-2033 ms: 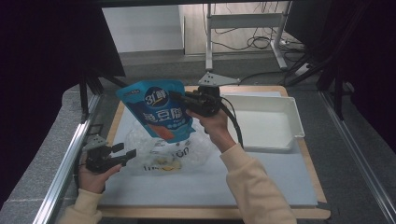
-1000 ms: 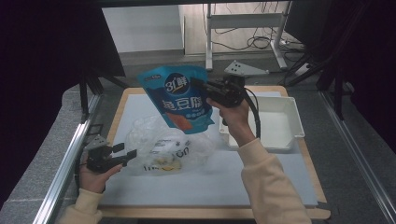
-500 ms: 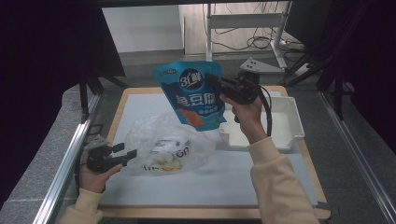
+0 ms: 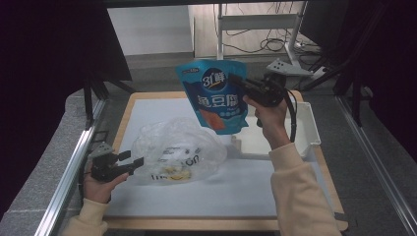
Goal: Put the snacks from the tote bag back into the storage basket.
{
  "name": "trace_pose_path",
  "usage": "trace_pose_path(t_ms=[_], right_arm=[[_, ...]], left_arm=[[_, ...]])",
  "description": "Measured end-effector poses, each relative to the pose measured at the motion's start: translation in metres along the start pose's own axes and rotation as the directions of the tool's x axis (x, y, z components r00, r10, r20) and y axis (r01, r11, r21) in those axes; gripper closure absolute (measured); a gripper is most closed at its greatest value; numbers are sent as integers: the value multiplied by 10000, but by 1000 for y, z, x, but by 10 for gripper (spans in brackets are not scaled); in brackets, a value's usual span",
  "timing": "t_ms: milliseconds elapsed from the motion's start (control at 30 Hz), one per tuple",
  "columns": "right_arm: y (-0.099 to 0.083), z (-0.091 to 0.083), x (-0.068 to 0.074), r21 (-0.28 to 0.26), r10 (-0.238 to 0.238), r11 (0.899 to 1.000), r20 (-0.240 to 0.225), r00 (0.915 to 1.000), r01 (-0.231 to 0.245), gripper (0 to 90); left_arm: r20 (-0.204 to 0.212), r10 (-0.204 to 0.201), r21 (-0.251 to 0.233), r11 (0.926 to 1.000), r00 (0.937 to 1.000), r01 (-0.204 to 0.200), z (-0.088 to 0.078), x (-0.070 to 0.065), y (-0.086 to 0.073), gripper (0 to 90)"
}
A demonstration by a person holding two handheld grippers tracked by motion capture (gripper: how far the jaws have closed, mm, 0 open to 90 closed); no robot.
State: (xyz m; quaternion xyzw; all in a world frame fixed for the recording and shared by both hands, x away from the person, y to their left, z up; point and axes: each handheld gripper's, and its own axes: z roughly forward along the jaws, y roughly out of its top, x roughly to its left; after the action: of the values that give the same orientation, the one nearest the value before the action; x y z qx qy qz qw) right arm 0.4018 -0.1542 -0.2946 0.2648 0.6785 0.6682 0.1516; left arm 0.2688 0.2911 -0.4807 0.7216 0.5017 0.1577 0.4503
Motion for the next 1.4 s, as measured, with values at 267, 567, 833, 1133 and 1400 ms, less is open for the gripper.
trace_pose_path(t_ms=[267,567,833,1133,1400], right_arm=[[5,-12,-10,-151,33,9999,298,9996,-28,890],[9,-23,-24,-204,45,9998,737,9973,-30,890],[10,-32,-39,-219,119,9997,1152,9933,-94,890],[6,-37,-55,-229,308,9994,1542,9876,-275,890],[4,-41,-67,-134,377,9993,1834,9823,-358,889]], left_arm=[[9,24,35,10000,10000,-24,1,0,0,334],[3,-2,31,10000,10000,2,0,0,0,334],[5,6,46,10000,10000,-6,1,0,0,334],[13,14,82,10000,10000,-14,2,0,0,334],[20,-2,77,10000,10000,1,2,0,0,333]])
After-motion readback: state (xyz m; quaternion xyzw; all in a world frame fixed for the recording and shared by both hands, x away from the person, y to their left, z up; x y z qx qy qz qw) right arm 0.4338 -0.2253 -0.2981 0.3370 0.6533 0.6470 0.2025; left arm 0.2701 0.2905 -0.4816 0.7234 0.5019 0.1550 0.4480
